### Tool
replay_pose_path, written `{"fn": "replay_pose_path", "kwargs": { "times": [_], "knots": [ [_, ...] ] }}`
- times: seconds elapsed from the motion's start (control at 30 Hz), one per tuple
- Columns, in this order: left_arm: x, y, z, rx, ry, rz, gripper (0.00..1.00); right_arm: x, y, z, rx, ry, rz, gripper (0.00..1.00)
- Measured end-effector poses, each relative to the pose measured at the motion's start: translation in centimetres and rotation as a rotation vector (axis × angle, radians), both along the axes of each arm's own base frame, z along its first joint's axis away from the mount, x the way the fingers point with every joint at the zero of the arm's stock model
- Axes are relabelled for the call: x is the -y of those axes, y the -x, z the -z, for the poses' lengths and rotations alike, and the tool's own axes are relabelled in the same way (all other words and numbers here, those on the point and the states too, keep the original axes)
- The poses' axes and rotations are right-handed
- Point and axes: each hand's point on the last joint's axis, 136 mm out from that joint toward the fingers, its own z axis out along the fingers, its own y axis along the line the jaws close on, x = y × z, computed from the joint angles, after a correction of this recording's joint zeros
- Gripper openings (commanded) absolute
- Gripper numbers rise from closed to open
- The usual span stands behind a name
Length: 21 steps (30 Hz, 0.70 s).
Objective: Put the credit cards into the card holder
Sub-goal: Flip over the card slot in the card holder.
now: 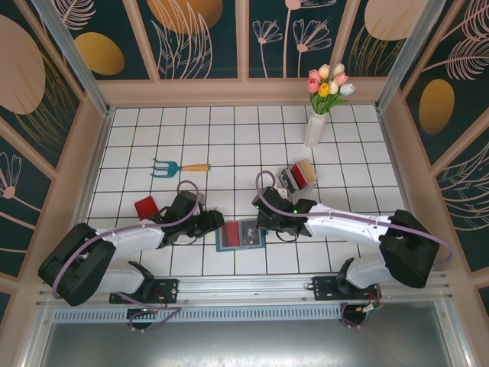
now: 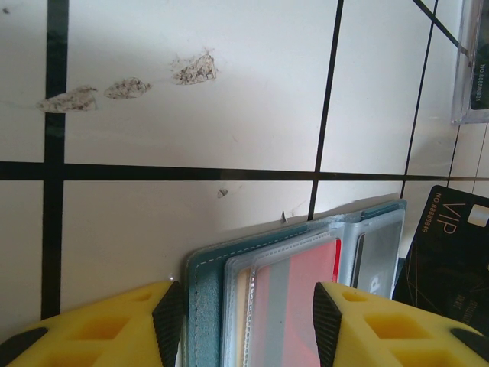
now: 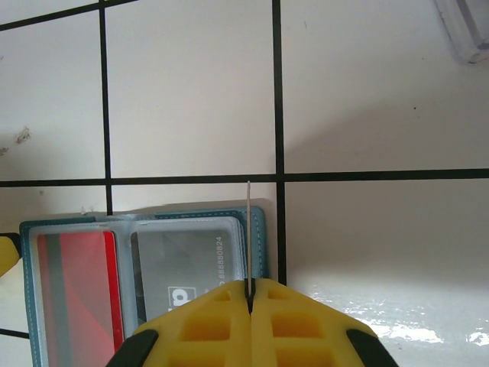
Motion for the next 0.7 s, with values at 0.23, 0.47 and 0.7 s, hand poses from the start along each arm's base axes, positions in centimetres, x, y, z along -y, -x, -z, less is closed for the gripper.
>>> {"fn": "replay_pose_path", "kwargs": {
  "times": [0.23,0.47,0.7],
  "knots": [
    [0.0,0.0,0.0,-0.001,0.000,0.000,0.51,-0.4,0.0,0.0,-0.004,-0.014,-0.006,0.00],
    [0.0,0.0,0.0,-0.001,0.000,0.000,0.51,-0.6,0.0,-0.2,-0.002,-0.008,-0.010,0.00],
    [0.0,0.0,0.0,-0.001,0.000,0.000,0.51,-2.2,-0.3,-2.6,0.034,-0.027,-0.027,0.00]
  ]
}}
